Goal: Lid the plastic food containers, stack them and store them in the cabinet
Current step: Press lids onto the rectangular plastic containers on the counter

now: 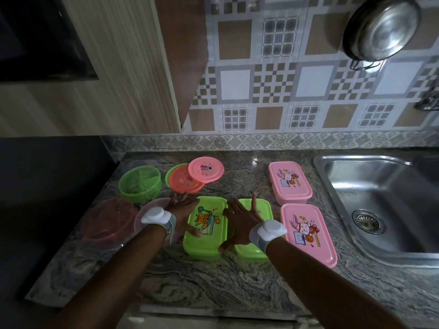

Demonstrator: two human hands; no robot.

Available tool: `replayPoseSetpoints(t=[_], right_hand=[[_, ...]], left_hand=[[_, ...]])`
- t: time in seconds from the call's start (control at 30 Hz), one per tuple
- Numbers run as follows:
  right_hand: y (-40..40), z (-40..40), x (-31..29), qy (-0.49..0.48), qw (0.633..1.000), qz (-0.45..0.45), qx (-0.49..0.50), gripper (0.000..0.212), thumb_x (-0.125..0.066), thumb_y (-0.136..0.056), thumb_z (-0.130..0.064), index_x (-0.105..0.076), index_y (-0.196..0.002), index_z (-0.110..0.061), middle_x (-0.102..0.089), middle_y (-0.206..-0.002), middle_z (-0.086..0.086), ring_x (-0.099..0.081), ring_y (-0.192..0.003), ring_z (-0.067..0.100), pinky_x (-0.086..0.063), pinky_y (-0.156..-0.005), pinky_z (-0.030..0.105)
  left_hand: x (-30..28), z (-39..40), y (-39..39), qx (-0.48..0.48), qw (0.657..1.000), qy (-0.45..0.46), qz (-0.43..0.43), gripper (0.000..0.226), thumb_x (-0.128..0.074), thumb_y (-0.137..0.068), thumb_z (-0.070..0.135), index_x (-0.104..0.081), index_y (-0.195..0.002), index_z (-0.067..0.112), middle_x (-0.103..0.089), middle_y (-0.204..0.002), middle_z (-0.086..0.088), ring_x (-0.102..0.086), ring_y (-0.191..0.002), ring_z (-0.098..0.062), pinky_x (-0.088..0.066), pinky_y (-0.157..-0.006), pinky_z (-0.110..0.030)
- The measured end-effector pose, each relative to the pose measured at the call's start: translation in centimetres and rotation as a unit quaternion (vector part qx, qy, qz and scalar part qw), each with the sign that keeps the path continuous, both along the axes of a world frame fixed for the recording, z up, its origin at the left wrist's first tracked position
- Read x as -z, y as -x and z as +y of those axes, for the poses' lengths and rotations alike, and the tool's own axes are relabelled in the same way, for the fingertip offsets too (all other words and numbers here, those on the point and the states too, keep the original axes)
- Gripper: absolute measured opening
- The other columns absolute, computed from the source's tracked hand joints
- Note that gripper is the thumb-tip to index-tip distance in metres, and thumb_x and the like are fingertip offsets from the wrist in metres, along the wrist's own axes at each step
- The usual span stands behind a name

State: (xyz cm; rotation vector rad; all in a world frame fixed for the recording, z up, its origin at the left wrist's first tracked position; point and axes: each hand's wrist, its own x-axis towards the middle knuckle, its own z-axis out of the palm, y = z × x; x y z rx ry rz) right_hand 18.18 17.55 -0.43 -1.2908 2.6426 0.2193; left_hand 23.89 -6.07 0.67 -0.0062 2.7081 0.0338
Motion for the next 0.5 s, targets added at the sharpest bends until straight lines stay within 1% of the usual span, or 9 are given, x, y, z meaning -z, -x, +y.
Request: replayPoseSetpoints(t=[0.1, 0.2, 0.23, 0.3, 0.37, 0.4, 0.47, 0.5], right_hand=[[0.5, -0.9, 0.3, -0.03, 0.999, -0.008, -0.006, 0.139, -0.043, -0.051, -0.099, -0.007, -0.157, -0.016, 0.004, -0.164, 0.012, 0.011, -0.15, 0.028, 0.021, -0.097, 0.077], [1.4, -1.9, 0.3, -0.069, 0.997, -0.022, -0.009, 0.145, -0.046, -0.052, -0.098, 0.006, -0.156, -0.013, 0.011, -0.163, 0.014, 0.016, -0.149, 0.032, 0.018, -0.098, 0.078], [1.7, -2.3, 0.2, -0.084, 0.996, -0.03, -0.007, 0.145, -0.048, -0.052, -0.097, 0.011, -0.156, -0.014, 0.014, -0.162, 0.013, 0.018, -0.148, 0.032, 0.016, -0.099, 0.078], [1.8, -2.8, -0.4, -0.117, 0.992, -0.052, -0.004, 0.144, -0.054, -0.055, -0.093, 0.019, -0.154, -0.018, 0.02, -0.161, 0.014, 0.02, -0.147, 0.033, 0.015, -0.1, 0.078], [2.0, -3.6, -0.8, -0.144, 0.987, -0.064, 0.0, 0.138, -0.058, -0.062, -0.087, 0.022, -0.153, -0.021, 0.023, -0.16, 0.014, 0.02, -0.148, 0.033, 0.013, -0.103, 0.077], [2.0, -4.0, -1.0, -0.158, 0.985, -0.061, 0.001, 0.132, -0.058, -0.068, -0.083, 0.021, -0.154, -0.021, 0.022, -0.16, 0.014, 0.018, -0.148, 0.033, 0.012, -0.105, 0.076], [2.1, -4.7, -1.6, -0.184, 0.983, -0.03, -0.006, 0.108, -0.047, -0.085, -0.073, 0.015, -0.155, -0.019, 0.019, -0.161, 0.012, 0.014, -0.15, 0.03, 0.008, -0.109, 0.073], [2.2, -4.8, -1.8, -0.184, 0.983, -0.019, -0.014, 0.1, -0.043, -0.09, -0.069, 0.013, -0.156, -0.018, 0.016, -0.162, 0.011, 0.012, -0.15, 0.029, 0.008, -0.11, 0.071]], left_hand=[[-0.9, -0.3, -0.1, 0.019, 1.0, 0.001, -0.014, 0.125, -0.077, -0.07, 0.067, -0.005, -0.161, 0.019, 0.001, -0.169, -0.005, 0.002, -0.156, -0.027, -0.006, -0.127, -0.045], [-1.7, -0.5, -0.3, 0.074, 0.995, 0.06, -0.033, 0.132, -0.078, -0.068, 0.067, 0.002, -0.16, 0.015, 0.006, -0.168, -0.008, 0.004, -0.156, -0.027, -0.004, -0.127, -0.045], [-1.5, -0.7, -0.4, 0.083, 0.994, 0.069, -0.022, 0.135, -0.078, -0.066, 0.069, 0.002, -0.16, 0.015, 0.006, -0.168, -0.007, 0.004, -0.156, -0.026, -0.003, -0.127, -0.044], [-0.6, -0.9, -1.2, 0.082, 0.995, 0.057, 0.018, 0.141, -0.077, -0.06, 0.075, 0.003, -0.16, 0.016, 0.006, -0.168, -0.004, 0.003, -0.156, -0.025, -0.002, -0.127, -0.042], [0.5, -1.6, -1.4, 0.091, 0.994, 0.041, 0.034, 0.144, -0.073, -0.059, 0.08, 0.005, -0.16, 0.015, 0.008, -0.168, -0.005, 0.005, -0.156, -0.026, -0.002, -0.127, -0.043], [0.9, -2.0, -1.3, 0.096, 0.994, 0.034, 0.028, 0.144, -0.072, -0.059, 0.081, 0.007, -0.16, 0.014, 0.009, -0.168, -0.005, 0.006, -0.156, -0.026, -0.002, -0.127, -0.045], [1.9, -2.7, -0.9, 0.089, 0.996, 0.02, 0.015, 0.146, -0.07, -0.058, 0.083, 0.009, -0.159, 0.014, 0.011, -0.168, -0.005, 0.009, -0.156, -0.027, -0.001, -0.127, -0.048], [2.4, -2.9, -0.8, 0.084, 0.996, 0.011, 0.013, 0.147, -0.07, -0.057, 0.083, 0.009, -0.159, 0.014, 0.012, -0.168, -0.005, 0.01, -0.155, -0.027, -0.001, -0.127, -0.048]])
